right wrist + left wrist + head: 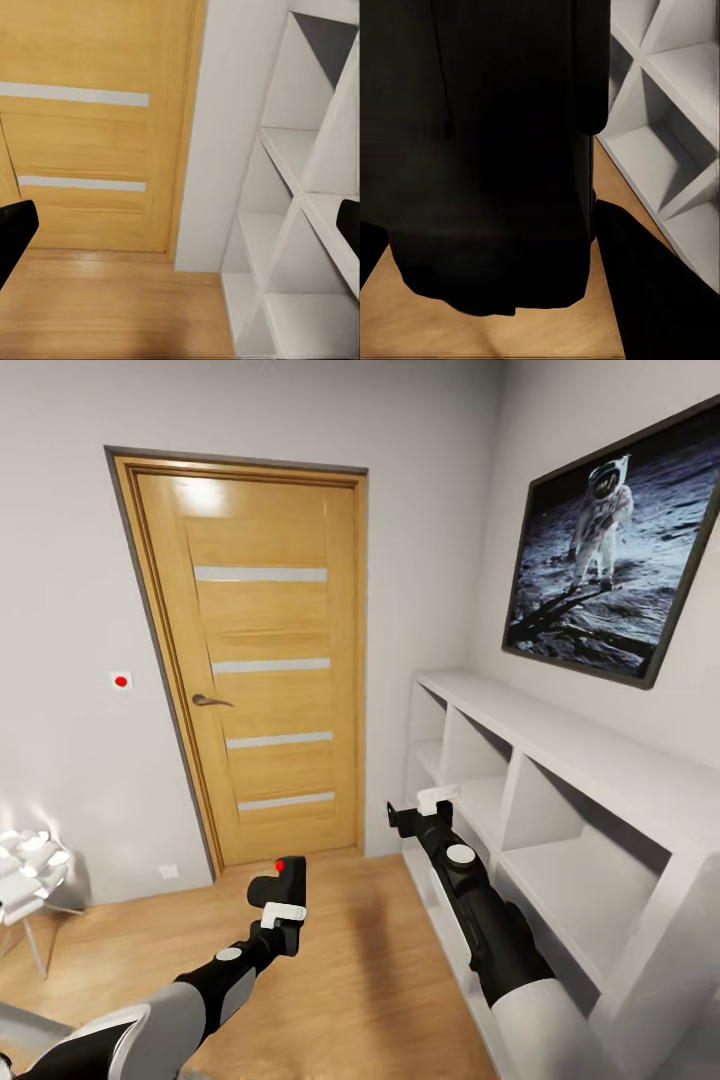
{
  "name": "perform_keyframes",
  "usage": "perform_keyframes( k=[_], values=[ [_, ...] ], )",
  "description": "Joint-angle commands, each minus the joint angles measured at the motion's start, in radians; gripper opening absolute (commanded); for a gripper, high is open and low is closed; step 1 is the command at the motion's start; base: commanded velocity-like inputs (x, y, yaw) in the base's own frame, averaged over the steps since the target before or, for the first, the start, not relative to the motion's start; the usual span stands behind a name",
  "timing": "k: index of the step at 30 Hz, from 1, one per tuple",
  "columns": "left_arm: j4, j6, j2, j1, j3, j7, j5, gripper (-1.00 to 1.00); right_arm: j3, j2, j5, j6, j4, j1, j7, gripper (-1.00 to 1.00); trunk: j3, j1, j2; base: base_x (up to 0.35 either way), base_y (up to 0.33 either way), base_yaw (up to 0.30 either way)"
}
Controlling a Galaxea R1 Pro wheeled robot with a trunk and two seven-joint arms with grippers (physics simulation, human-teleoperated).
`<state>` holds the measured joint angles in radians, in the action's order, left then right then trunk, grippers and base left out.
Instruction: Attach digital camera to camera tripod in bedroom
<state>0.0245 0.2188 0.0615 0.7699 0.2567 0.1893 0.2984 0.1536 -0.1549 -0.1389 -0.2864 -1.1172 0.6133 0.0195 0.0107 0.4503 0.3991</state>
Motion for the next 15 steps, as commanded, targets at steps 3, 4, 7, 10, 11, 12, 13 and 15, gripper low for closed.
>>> perform_keyframes(
  k=[3, 4, 7, 10, 11, 12, 13, 15],
  values=[
    [0.0, 0.002, 0.001, 0.0, 0.009, 0.002, 0.01, -1.0, 0.001, 0.0, -0.01, -0.007, -0.001, 0.0, 0.002, 1.0, 0.0, 0.0, 0.001, -0.348, 0.0, -0.041],
    [0.0, 0.002, 0.001, 0.0, 0.009, 0.002, 0.01, -1.0, 0.001, 0.0, -0.01, -0.007, -0.001, 0.0, 0.002, 1.0, 0.0, 0.0, 0.001, -0.349, 0.0, -0.018],
    [0.0, 0.002, 0.001, 0.0, 0.009, 0.002, 0.01, -1.0, 0.001, 0.0, -0.01, -0.007, -0.001, 0.0, 0.002, 1.0, 0.0, 0.0, 0.001, -0.349, 0.0, -0.005],
    [0.0, 0.002, 0.001, 0.0, 0.009, 0.002, 0.01, -1.0, 0.001, 0.0, -0.01, -0.007, -0.001, 0.0, 0.002, 1.0, 0.0, 0.0, 0.001, -0.348, 0.0, -0.002],
    [0.0, 0.002, 0.001, 0.0, 0.009, 0.002, 0.01, -1.0, 0.001, 0.0, -0.01, -0.007, -0.001, 0.0, 0.002, 1.0, 0.0, 0.0, 0.001, -0.348, 0.0, 0.0],
    [0.0, 0.002, 0.001, 0.0, 0.009, 0.002, 0.01, -1.0, 0.001, 0.0, -0.01, -0.007, -0.001, 0.0, 0.002, 1.0, 0.0, 0.0, 0.001, -0.348, 0.0, 0.0],
    [0.0, 0.002, 0.001, 0.0, 0.009, 0.002, 0.01, -1.0, 0.001, 0.0, -0.01, -0.007, -0.001, 0.0, 0.002, 1.0, 0.0, 0.0, 0.001, -0.348, 0.0, 0.0],
    [0.0, 0.002, 0.001, 0.0, 0.009, 0.002, 0.01, -1.0, 0.001, 0.0, -0.01, -0.007, -0.001, 0.0, 0.002, 1.0, 0.0, 0.0, 0.001, -0.348, 0.0, 0.0]
  ],
)
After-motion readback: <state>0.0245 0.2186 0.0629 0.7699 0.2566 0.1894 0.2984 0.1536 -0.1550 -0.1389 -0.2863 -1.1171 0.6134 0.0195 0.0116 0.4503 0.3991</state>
